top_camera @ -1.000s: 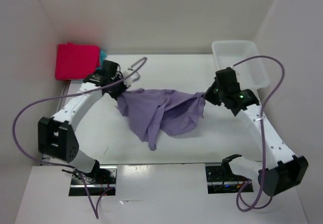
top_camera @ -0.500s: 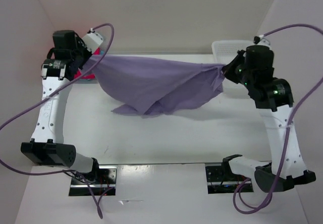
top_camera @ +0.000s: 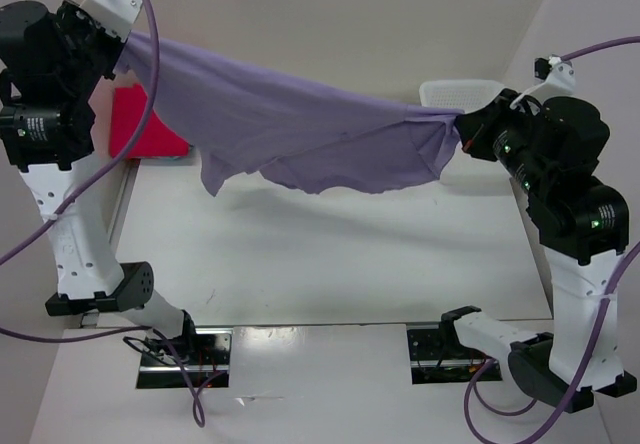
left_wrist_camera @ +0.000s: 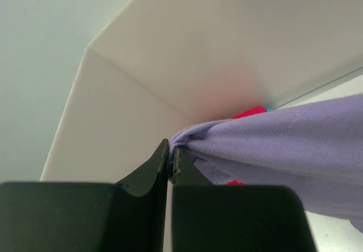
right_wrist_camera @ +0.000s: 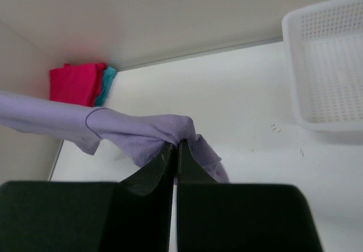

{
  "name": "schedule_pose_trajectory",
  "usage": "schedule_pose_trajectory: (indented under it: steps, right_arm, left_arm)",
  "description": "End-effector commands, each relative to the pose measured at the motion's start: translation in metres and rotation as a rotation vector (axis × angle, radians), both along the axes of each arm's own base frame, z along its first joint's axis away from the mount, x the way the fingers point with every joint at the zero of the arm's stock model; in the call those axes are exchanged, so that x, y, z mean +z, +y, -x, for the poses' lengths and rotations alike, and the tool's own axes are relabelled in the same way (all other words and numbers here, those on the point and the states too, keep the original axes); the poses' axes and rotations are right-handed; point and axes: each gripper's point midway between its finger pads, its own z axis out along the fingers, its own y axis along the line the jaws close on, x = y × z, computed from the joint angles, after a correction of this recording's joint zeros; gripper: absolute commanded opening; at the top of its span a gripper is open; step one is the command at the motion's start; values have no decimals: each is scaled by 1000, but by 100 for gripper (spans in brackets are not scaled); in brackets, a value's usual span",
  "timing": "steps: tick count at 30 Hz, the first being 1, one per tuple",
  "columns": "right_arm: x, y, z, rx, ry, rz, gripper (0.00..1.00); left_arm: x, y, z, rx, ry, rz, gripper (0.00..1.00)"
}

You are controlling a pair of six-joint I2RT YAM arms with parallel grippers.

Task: Fold and stack the t-shirts
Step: Flatten out the tshirt

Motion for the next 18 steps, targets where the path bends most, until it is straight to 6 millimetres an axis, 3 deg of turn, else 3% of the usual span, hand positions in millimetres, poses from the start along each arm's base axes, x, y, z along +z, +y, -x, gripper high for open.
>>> schedule_pose_trajectory:
  steps: [1, 3, 6, 7, 9, 10, 11, 12, 13, 14, 15, 16, 17, 18]
  right_arm:
    - [13, -5, -17, -32, -69, 26, 0]
    - [-4, 5, -44, -15, -19, 36, 0]
    - [-32, 29, -82, 71, 50, 35, 0]
    - [-32, 34, -90, 83, 51, 32, 0]
    - [-47, 45, -113, 112, 91, 33, 0]
    - [-48, 46, -120, 112, 96, 34, 0]
    - [-66, 50, -134, 112, 142, 43, 0]
    - [-75, 52, -140, 124, 163, 54, 0]
    - [-83, 54, -145, 124, 181, 58, 0]
    - [-95, 54, -151, 127, 208, 71, 0]
    - [-118, 56, -158, 128, 263, 81, 0]
    - [-129, 55, -160, 116, 289, 90, 0]
    - [-145, 51, -163, 92, 324, 105, 0]
    - [-156, 50, -165, 79, 351, 105, 0]
  left_arm:
    - [-31, -7, -23, -61, 96, 41, 0]
    - [-64, -11, -45, -92, 189, 70, 0]
    - [-116, -35, -77, -174, 329, 104, 0]
    - [-140, -41, -94, -214, 382, 133, 1]
    - [-168, -49, -113, -247, 445, 149, 5]
    - [-196, -60, -132, -264, 507, 164, 8]
    - [-214, -67, -140, -275, 549, 168, 11]
    - [-257, -71, -160, -263, 638, 171, 20]
    - [-275, -77, -169, -259, 677, 163, 56]
    - [-280, -84, -175, -233, 688, 147, 76]
    - [-323, -87, -191, -201, 763, 155, 83]
    - [-338, -89, -189, -161, 811, 187, 89]
    - [-304, -90, -195, -167, 716, 202, 91]
    - [-321, -96, -197, -192, 752, 215, 95]
